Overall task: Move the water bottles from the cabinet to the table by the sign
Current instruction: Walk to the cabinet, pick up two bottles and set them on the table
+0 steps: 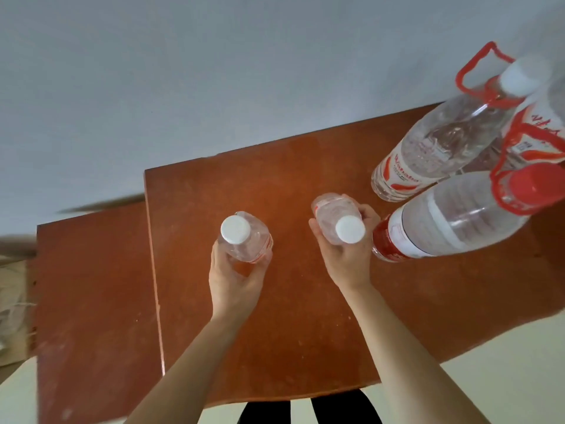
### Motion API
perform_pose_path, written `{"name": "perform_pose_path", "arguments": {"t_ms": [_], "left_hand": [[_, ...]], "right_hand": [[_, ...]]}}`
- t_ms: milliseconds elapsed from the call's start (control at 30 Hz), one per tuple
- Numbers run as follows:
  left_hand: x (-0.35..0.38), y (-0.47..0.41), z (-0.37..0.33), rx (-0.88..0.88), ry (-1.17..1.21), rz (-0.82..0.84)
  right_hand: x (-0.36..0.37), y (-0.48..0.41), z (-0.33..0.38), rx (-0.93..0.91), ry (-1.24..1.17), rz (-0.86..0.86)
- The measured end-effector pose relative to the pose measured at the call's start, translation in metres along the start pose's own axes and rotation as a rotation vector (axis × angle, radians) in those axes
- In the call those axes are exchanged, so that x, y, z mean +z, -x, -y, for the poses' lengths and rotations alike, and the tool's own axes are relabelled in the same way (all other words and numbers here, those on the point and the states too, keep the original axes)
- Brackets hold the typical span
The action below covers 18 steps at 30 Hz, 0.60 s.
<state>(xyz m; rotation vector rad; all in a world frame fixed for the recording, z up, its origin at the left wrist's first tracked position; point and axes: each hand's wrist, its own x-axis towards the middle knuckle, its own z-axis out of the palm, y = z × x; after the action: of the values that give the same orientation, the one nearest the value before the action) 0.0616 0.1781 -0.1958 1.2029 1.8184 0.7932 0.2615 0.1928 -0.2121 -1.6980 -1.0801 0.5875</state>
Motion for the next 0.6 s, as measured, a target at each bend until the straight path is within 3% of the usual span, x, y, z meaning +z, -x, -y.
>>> {"name": "perform_pose_path", "arguments": {"t_ms": [133, 333, 600], "left_hand": [[-0.017, 0.038, 0.014, -0.007, 0.015, -0.018], [-0.071, 0.076, 0.015, 0.004, -0.057, -0.016], [-0.198, 0.065, -0.104, 0.281, -0.161, -0.363]], "right_hand": [[-0.014, 0.06, 0.011, 0.166, -0.089, 0.038], [-0.015, 0.082, 0.046, 0.192, -0.019, 0.177], [-0.016, 0.014, 0.222, -0.391, 0.079, 0.328]]}}
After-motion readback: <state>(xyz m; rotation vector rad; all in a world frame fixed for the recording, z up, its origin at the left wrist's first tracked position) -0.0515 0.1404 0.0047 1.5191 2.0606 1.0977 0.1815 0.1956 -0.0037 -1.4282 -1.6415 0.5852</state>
